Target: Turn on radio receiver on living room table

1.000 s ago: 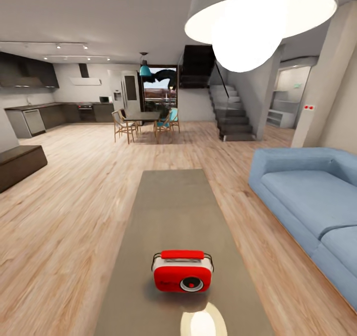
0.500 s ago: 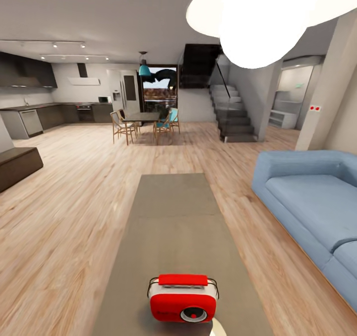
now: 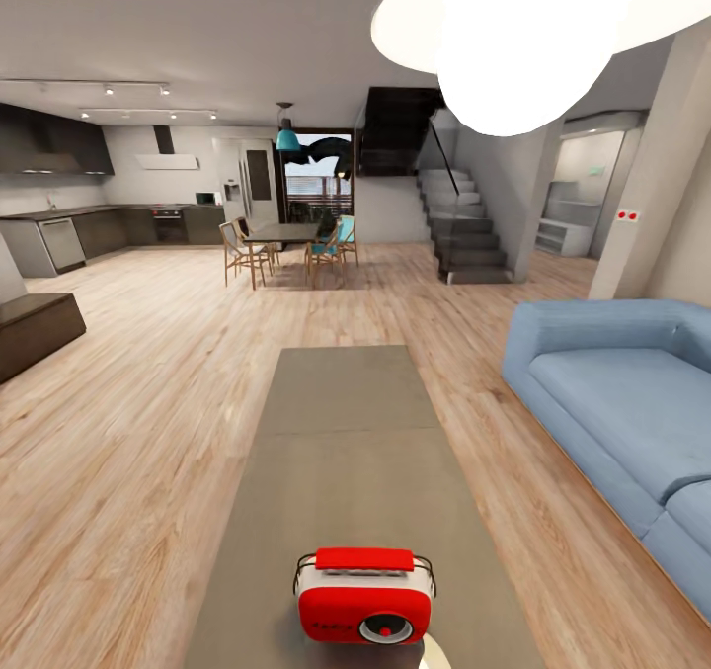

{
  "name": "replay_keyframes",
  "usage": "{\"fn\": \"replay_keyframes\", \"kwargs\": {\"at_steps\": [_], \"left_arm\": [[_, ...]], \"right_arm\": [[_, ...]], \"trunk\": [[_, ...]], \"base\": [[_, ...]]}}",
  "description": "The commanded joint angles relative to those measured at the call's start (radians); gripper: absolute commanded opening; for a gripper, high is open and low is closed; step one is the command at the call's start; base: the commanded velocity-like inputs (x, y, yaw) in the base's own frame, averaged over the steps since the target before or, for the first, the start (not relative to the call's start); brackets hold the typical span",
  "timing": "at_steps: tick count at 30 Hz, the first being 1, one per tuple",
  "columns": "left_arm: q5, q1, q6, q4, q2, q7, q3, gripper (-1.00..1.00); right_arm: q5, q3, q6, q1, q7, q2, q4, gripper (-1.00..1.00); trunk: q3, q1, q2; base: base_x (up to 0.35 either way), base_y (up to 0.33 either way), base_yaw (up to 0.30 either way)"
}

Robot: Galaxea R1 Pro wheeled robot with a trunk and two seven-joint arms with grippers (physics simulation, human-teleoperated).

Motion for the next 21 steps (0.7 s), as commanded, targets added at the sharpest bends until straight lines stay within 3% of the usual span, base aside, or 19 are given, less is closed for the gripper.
{"fn": "replay_keyframes", "kwargs": {"at_steps": [1, 16, 21], "left_arm": [[0.0, 0.0, 0.0, 0.0, 0.0, 0.0, 0.0, 1.0], [-0.001, 0.0, 0.0, -0.001, -0.002, -0.001, 0.001, 1.0], [-0.003, 0.0, 0.001, 0.0, -0.005, -0.003, 0.001, 1.0]], "right_arm": [[0.0, 0.0, 0.0, 0.0, 0.0, 0.0, 0.0, 1.0], [-0.001, -0.001, -0.001, 0.0, 0.0, -0.001, 0.0, 1.0], [-0.001, -0.001, -0.001, 0.0, 0.0, -0.002, 0.0, 1.0]], "trunk": [[0.0, 0.0, 0.0], [0.0, 0.0, 0.0], [0.016, -0.019, 0.035]], "base": [[0.0, 0.0, 0.0], [0.0, 0.0, 0.0], [0.0, 0.0, 0.0]]}}
